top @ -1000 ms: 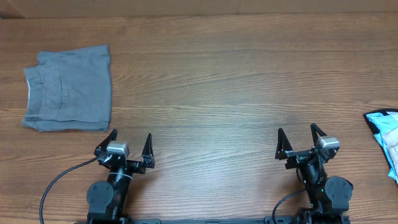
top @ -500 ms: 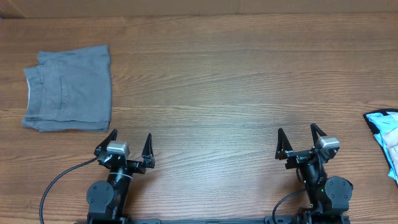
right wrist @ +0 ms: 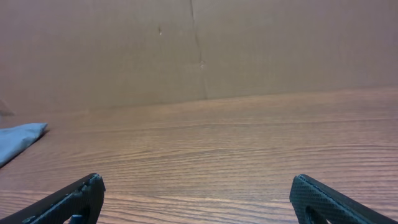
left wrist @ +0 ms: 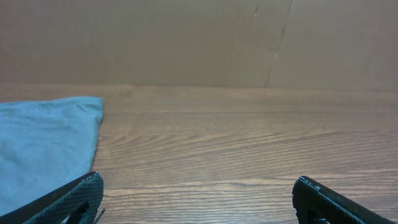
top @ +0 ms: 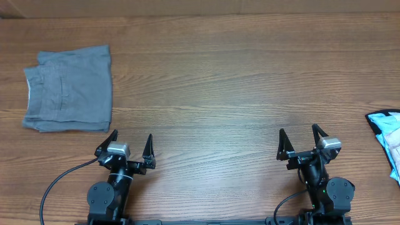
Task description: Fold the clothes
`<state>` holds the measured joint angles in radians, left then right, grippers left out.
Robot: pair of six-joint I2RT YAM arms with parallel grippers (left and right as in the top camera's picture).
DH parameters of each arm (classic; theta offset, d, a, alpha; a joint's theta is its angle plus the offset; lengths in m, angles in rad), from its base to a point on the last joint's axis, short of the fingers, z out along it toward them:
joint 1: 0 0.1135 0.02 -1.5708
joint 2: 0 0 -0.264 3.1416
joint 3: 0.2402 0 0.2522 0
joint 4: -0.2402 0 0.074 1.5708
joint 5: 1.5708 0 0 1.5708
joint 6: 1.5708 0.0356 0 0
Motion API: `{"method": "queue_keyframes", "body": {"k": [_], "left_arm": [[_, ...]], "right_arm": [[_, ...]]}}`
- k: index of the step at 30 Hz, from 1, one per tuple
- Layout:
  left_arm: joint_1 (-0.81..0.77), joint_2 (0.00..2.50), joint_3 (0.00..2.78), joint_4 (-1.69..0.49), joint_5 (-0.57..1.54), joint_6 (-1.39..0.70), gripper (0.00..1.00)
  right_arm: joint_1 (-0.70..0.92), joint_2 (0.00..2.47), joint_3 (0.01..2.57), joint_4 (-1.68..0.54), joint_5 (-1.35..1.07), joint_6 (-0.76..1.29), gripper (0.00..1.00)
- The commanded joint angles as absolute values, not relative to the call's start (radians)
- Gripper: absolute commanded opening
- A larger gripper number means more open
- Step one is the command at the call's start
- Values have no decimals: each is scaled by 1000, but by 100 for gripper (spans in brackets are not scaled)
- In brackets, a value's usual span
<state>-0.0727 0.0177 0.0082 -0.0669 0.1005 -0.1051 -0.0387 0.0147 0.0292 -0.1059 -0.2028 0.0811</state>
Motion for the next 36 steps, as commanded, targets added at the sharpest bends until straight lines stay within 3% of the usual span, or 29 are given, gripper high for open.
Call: {"method": "queue_keyframes", "body": {"k": [1,20,27,36], "left_arm": [[-82,12,5,-66,94,-112,100],[-82,12,5,-67,113,-165,100],[-82,12,57,-66,247,-165,100],[-81,114,362,-315,229,-59,100]], "right_arm": [[-41,6,25,-102,-203,81,100],[-40,6,25,-98,-212,82,100],[-41,6,32,7,-434,82,100],[-41,94,233,-5,-473,139,100]]}}
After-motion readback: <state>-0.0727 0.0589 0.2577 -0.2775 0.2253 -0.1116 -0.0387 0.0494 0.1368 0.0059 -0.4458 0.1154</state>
